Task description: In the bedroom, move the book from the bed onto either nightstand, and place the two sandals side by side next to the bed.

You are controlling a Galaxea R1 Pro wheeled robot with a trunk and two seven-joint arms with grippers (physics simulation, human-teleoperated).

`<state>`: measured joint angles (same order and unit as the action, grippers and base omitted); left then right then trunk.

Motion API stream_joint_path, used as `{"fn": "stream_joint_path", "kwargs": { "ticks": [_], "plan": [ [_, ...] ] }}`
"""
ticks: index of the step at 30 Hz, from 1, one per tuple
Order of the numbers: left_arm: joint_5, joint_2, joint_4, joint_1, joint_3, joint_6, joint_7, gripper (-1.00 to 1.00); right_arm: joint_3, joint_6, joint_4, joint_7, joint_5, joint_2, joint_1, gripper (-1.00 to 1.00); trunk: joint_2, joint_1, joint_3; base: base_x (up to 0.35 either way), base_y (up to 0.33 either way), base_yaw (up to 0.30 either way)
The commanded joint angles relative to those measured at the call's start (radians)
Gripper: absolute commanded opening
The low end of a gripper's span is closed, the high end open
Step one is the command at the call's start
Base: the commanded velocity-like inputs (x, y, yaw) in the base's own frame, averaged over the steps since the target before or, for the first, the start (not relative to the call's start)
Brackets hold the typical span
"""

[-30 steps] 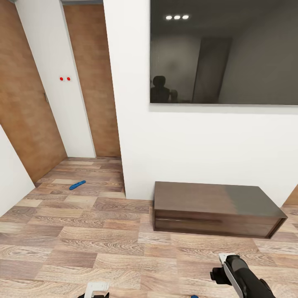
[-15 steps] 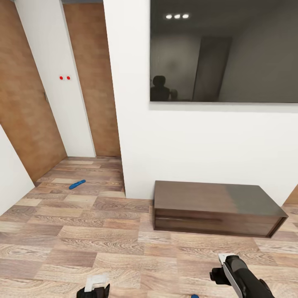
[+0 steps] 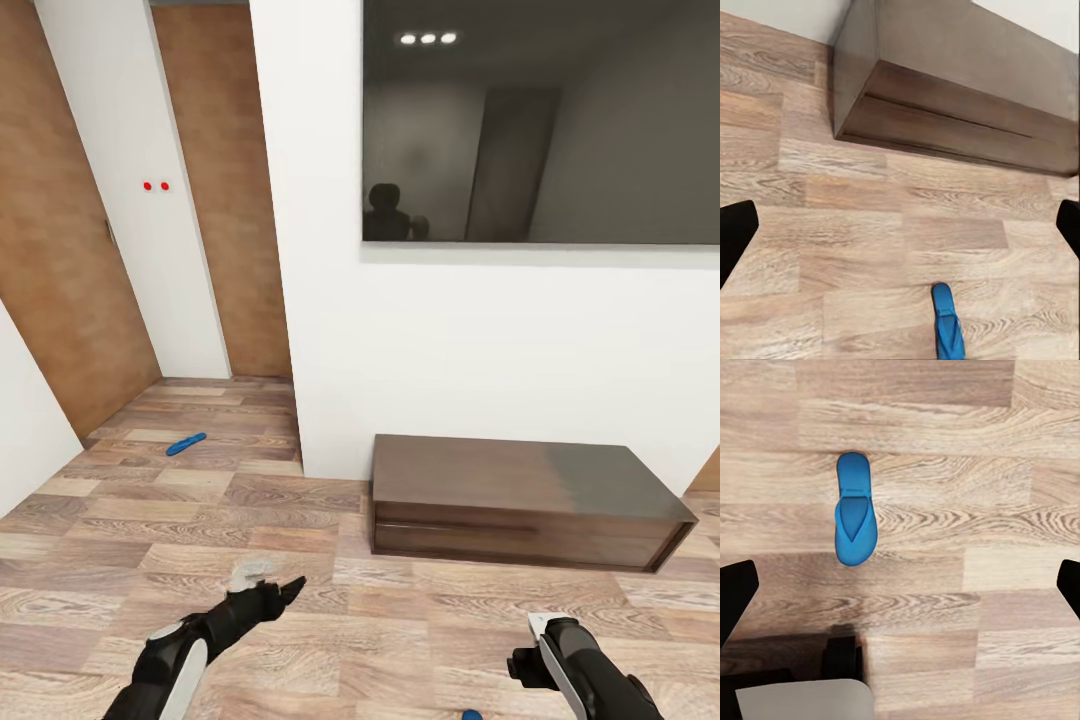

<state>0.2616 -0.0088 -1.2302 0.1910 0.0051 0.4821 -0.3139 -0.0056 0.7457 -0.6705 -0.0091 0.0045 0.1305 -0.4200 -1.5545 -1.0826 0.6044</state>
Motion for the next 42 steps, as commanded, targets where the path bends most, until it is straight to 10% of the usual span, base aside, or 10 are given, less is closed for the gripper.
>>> {"fn": "stream_joint_path", "kwargs": {
  "ticks": [1,8,42],
  "plan": [
    [0.009,0.0,-0.02,0.001,0.002,0.027,-0.053,1.0,-0.001,0.005,-0.001,-0.001,0.0,0.0,0.0,1.0,-0.001,0.0,0.001,0.0,0.0,0.0],
    [0.01,0.023,-0.052,0.001,0.003,0.059,-0.219,1.0,-0.001,0.009,-0.001,0.002,-0.004,0.0,0.0,1.0,-0.008,-0.004,0.004,0.0,0.0,0.0],
    [0.014,0.052,-0.028,0.001,0.03,0.056,-0.233,1.0,0.001,0.009,0.041,0.0,-0.005,0.002,0.003,1.0,-0.246,-0.134,0.111,0.0,0.0,0.0]
  ]
}}
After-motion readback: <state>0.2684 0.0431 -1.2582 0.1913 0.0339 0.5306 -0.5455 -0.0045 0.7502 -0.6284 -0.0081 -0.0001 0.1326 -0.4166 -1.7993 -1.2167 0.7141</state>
